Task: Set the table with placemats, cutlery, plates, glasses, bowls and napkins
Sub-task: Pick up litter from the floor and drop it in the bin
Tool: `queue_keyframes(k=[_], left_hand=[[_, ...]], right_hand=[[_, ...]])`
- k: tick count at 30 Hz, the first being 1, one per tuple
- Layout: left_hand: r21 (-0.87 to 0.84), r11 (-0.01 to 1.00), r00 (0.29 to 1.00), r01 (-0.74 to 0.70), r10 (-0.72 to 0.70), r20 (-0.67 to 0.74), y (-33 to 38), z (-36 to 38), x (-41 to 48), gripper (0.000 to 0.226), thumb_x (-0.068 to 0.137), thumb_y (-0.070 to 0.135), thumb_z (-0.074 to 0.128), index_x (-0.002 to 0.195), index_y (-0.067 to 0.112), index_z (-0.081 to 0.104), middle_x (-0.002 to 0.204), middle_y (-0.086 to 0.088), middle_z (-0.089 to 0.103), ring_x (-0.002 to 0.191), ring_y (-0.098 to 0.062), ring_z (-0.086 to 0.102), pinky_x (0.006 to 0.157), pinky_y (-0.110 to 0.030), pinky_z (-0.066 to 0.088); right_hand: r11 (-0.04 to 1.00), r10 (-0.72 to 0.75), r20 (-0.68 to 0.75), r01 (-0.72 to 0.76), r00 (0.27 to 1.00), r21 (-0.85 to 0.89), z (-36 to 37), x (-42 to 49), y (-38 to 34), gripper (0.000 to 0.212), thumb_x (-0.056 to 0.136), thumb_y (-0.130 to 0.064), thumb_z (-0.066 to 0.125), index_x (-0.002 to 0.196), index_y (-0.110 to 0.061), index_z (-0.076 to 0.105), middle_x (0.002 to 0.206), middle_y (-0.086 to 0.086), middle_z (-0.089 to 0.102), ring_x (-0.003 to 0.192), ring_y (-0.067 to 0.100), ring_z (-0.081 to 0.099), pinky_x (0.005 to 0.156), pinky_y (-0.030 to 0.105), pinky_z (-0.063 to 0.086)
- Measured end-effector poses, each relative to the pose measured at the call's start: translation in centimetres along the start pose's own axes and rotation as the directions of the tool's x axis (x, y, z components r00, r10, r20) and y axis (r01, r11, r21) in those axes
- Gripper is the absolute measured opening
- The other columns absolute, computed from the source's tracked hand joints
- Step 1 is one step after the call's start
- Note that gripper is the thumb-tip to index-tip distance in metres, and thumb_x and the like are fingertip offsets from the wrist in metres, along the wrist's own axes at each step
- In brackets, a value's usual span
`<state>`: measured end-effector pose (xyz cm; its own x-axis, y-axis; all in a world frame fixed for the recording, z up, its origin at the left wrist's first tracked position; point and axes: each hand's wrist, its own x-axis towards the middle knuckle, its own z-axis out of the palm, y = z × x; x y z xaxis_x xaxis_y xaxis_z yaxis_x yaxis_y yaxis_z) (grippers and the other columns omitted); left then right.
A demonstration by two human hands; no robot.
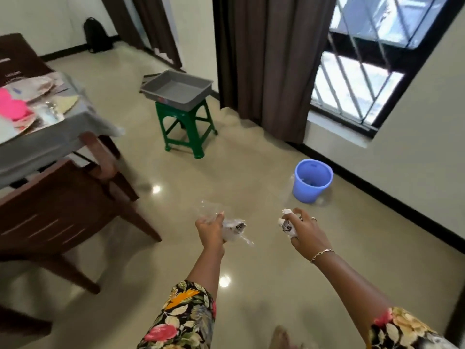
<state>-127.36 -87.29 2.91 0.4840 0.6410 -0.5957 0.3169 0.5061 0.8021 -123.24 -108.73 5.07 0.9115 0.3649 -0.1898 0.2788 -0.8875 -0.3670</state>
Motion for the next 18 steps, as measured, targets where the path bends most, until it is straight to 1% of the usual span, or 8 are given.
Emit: queue_keyframes(k=[3, 7, 10, 12, 14, 16, 18], left_hand=[[-0.002, 1.0, 0.999, 0.012, -0.012, 0.031, 0.4, 5.6, 0.8, 0.044, 0.083, 0.017, 0.07, 0.113, 0.014, 0.037, 0.108, -0.01, 0.049, 0.092, -0.024, 0.049, 0.094, -0.052, 0.047], [0.016, 0.999, 0.997, 0.037, -0.038, 0.073, 1.2, 12.9, 2.3, 0.041, 0.085, 0.015, 0.067, 0.111, 0.016, 0.036, 0.101, -0.007, 0.048, 0.091, -0.025, 0.049, 0.095, -0.053, 0.046], [0.025, 0.999, 0.992, 0.044, -0.047, 0.114, 1.8, 18.8, 4.6, 0.036, 0.084, 0.014, 0.066, 0.107, 0.014, 0.037, 0.087, -0.002, 0.049, 0.083, -0.023, 0.05, 0.093, -0.052, 0.047], [0.044, 0.999, 0.988, 0.024, -0.03, 0.154, 2.2, 23.1, 6.5, 0.034, 0.085, 0.013, 0.064, 0.106, 0.013, 0.037, 0.082, 0.0, 0.047, 0.073, -0.018, 0.049, 0.088, -0.048, 0.048], [0.068, 0.998, 0.98, 0.002, -0.015, 0.197, 3.0, 27.6, 8.8, 0.035, 0.085, 0.012, 0.063, 0.106, 0.012, 0.035, 0.08, 0.0, 0.046, 0.068, -0.015, 0.047, 0.08, -0.042, 0.048], [0.126, 0.992, 0.968, -0.033, 0.0, 0.251, 3.6, 32.2, 11.4, 0.036, 0.085, 0.013, 0.063, 0.107, 0.012, 0.034, 0.082, -0.001, 0.046, 0.071, -0.018, 0.049, 0.08, -0.041, 0.048], [0.212, 0.975, 0.957, -0.072, 0.008, 0.288, 4.4, 36.4, 13.9, 0.037, 0.084, 0.014, 0.064, 0.105, 0.012, 0.033, 0.089, -0.004, 0.049, 0.079, -0.022, 0.05, 0.08, -0.04, 0.047]], right_hand=[[0.998, 0.067, -0.031, -0.066, 0.997, 0.007, -2.7, 3.0, 3.5, 0.06, 0.08, -0.005, 0.051, 0.135, -0.027, 0.039, 0.139, 0.0, 0.032, 0.113, 0.028, 0.045, 0.067, 0.026, 0.035], [0.992, 0.123, -0.046, -0.122, 0.991, 0.025, -4.6, 6.7, 7.9, 0.057, 0.079, -0.005, 0.051, 0.131, -0.026, 0.042, 0.136, 0.0, 0.034, 0.111, 0.027, 0.046, 0.066, 0.026, 0.037], [0.984, 0.178, -0.068, -0.177, 0.982, 0.013, -5.9, 10.0, 11.1, 0.056, 0.079, -0.003, 0.051, 0.13, -0.025, 0.043, 0.137, 0.0, 0.033, 0.111, 0.028, 0.046, 0.069, 0.028, 0.043], [0.978, 0.208, -0.075, -0.208, 0.975, 0.006, -6.6, 12.9, 13.2, 0.056, 0.079, -0.004, 0.051, 0.13, -0.025, 0.043, 0.137, 0.001, 0.033, 0.11, 0.029, 0.047, 0.076, 0.032, 0.047], [0.974, 0.227, -0.096, -0.226, 0.969, 0.021, -7.5, 16.6, 15.2, 0.056, 0.079, -0.003, 0.051, 0.131, -0.025, 0.044, 0.137, 0.002, 0.034, 0.11, 0.03, 0.047, 0.08, 0.035, 0.048], [0.968, 0.248, -0.123, -0.243, 0.961, 0.055, -8.6, 20.5, 17.0, 0.055, 0.078, -0.001, 0.051, 0.129, -0.023, 0.047, 0.135, 0.004, 0.037, 0.11, 0.032, 0.047, 0.082, 0.036, 0.047], [0.962, 0.272, -0.149, -0.261, 0.951, 0.084, -10.0, 24.5, 18.4, 0.054, 0.076, 0.002, 0.053, 0.126, -0.018, 0.052, 0.131, 0.009, 0.042, 0.107, 0.034, 0.049, 0.079, 0.029, 0.042]])
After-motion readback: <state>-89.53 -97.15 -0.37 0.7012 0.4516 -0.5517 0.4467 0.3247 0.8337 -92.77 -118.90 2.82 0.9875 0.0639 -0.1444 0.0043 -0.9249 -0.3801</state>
